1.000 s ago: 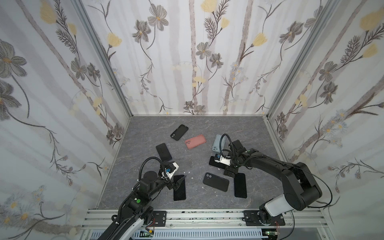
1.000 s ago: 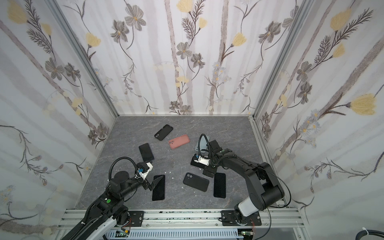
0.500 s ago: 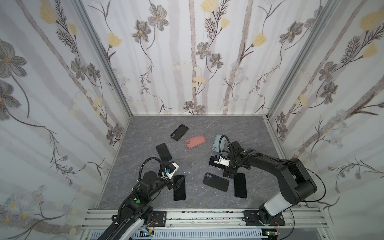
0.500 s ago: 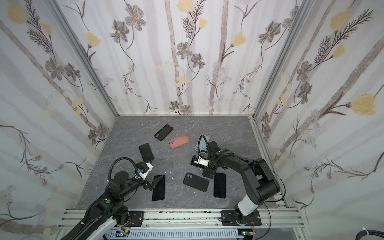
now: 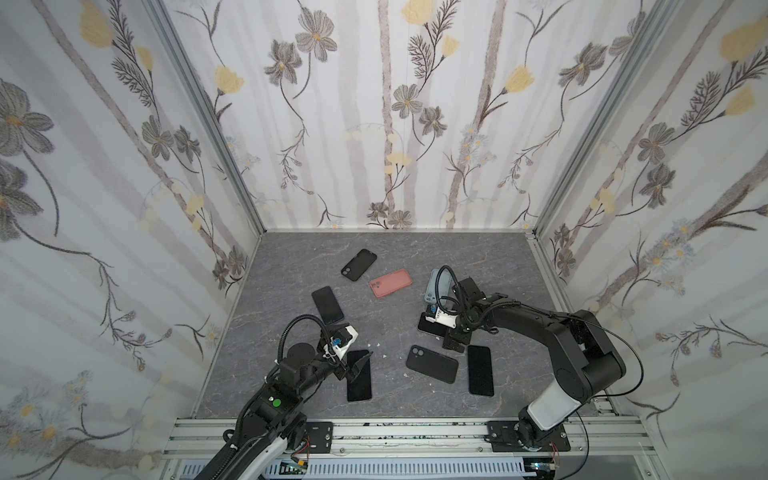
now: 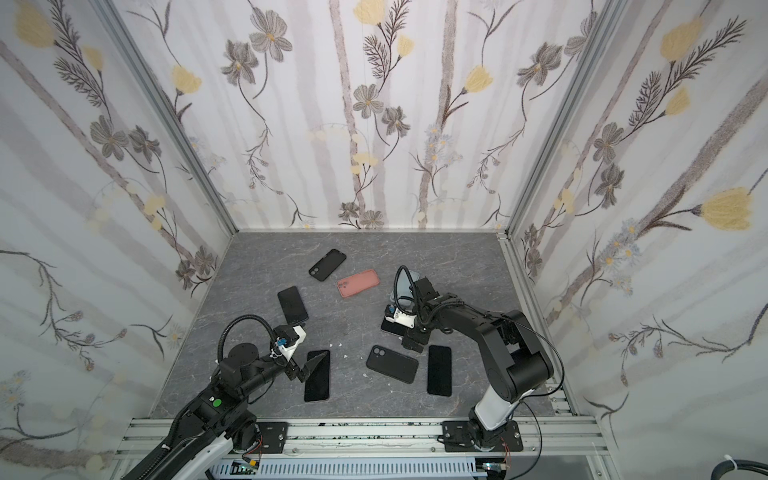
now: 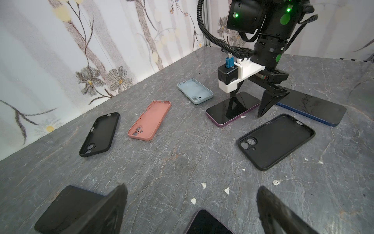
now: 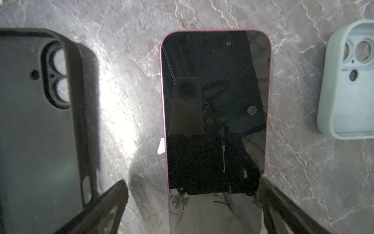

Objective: Put the phone into the phone case

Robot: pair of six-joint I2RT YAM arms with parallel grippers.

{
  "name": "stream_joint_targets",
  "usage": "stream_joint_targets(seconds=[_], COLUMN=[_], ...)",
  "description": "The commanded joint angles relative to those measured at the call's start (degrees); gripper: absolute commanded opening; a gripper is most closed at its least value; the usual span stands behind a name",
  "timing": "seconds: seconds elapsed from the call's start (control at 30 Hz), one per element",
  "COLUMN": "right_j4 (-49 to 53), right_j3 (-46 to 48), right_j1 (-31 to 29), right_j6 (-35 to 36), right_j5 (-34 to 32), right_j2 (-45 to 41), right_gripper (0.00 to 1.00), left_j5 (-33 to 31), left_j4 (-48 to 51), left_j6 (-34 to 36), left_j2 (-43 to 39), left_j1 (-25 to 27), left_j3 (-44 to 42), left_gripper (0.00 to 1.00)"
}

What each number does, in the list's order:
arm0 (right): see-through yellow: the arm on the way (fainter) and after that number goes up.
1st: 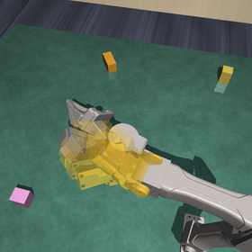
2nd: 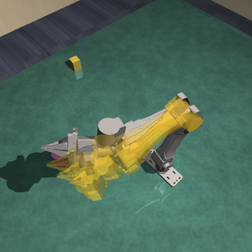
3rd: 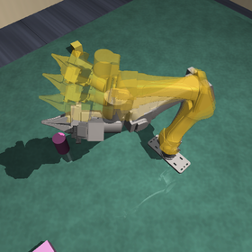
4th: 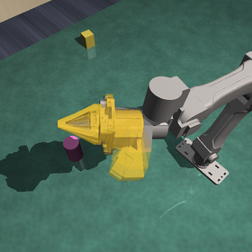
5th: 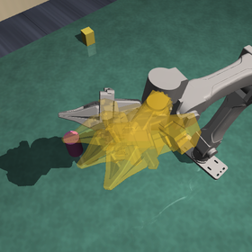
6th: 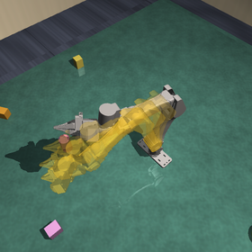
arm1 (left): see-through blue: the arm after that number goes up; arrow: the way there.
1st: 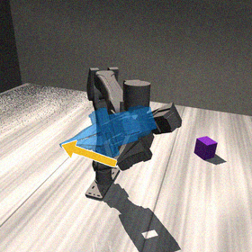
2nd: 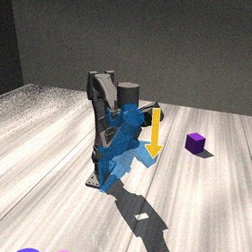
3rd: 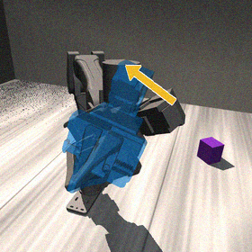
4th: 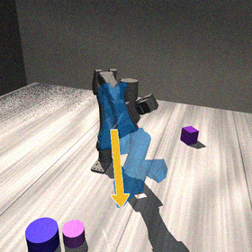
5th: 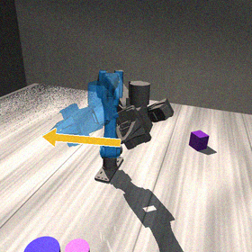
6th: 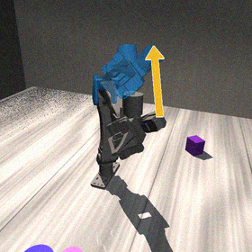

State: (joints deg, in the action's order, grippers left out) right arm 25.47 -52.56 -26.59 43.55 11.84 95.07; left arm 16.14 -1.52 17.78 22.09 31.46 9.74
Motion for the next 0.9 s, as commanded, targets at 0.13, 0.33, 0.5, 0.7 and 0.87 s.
stream_joint_targets(seconds=[0.13,0.33,0.5,0.7,0.87], right_j4=[4.24,5.11,6.22,6.7,7.51], right_j3=[-3.7,-5.45,-6.51,-7.11,-9.02], right_j1=[-0.02,0.09,0.09,0.11,0.05], right_j6=[1.09,1.36,0.92,1.32,1.1], right_j5=[0.05,-1.76,-1.84,-0.48,0.11], right_j2=[1.04,3.66,5.9,6.92,8.4], right_gripper=[1.0,1.0,1.0,0.91,0.74], left_j5=[0.46,-0.15,-0.39,-0.63,-0.69], left_j4=[-2.07,-2.0,-1.91,-1.82,-1.82], left_j6=[0.77,1.09,1.2,1.29,1.29], left_j2=[0.59,0.06,-0.29,-0.56,-0.73], left_j1=[0.22,0.24,0.28,0.33,0.31], left_j3=[-0.42,-0.43,-0.53,-0.68,-0.53], left_gripper=[1.0,1.0,1.0,1.0,1.0])
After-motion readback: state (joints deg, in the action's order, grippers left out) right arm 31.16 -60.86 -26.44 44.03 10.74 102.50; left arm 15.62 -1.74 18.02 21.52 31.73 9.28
